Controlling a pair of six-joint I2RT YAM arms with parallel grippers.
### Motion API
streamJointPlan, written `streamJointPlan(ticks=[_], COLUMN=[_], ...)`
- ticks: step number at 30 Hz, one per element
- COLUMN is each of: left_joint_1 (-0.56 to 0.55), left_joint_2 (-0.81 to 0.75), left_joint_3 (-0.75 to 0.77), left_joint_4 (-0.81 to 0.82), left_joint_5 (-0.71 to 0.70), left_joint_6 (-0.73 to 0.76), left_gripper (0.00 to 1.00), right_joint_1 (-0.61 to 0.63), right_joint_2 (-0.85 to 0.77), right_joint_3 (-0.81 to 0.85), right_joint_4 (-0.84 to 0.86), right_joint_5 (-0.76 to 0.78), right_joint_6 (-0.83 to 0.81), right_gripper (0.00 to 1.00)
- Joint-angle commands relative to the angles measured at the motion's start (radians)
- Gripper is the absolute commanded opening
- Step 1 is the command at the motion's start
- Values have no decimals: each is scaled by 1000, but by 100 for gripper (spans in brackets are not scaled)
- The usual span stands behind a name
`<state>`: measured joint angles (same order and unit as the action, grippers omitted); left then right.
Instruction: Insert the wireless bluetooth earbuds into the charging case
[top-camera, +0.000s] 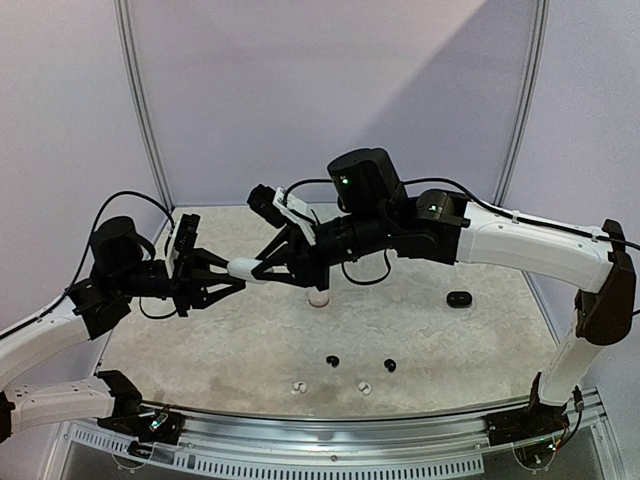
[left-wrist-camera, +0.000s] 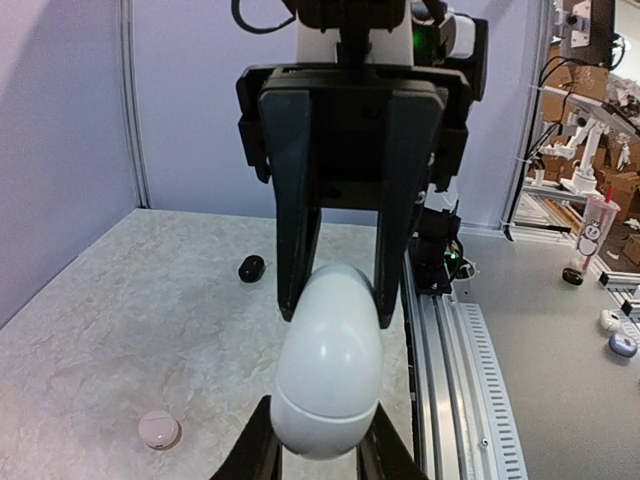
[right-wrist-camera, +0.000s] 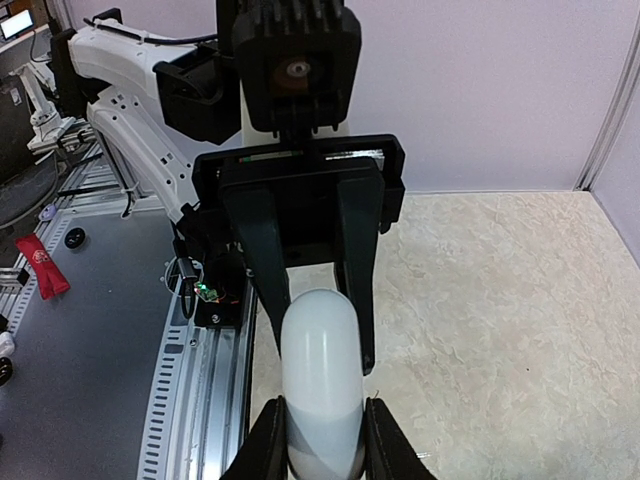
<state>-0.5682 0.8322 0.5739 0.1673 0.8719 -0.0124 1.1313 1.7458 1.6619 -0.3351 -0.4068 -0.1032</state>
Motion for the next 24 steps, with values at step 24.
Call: streamJointPlan(ticks=[24], left_joint_1=[-4], left_joint_2=[13], left_joint_3=[12], left_joint_4=[61], left_joint_5=[24], left_joint_6=[-12], left_gripper=[0], right_joint_1=[2], right_joint_2=[4], right_joint_3=[24], right_joint_4=[30], right_joint_5=[29], right_joint_6=[12], right_gripper=[21])
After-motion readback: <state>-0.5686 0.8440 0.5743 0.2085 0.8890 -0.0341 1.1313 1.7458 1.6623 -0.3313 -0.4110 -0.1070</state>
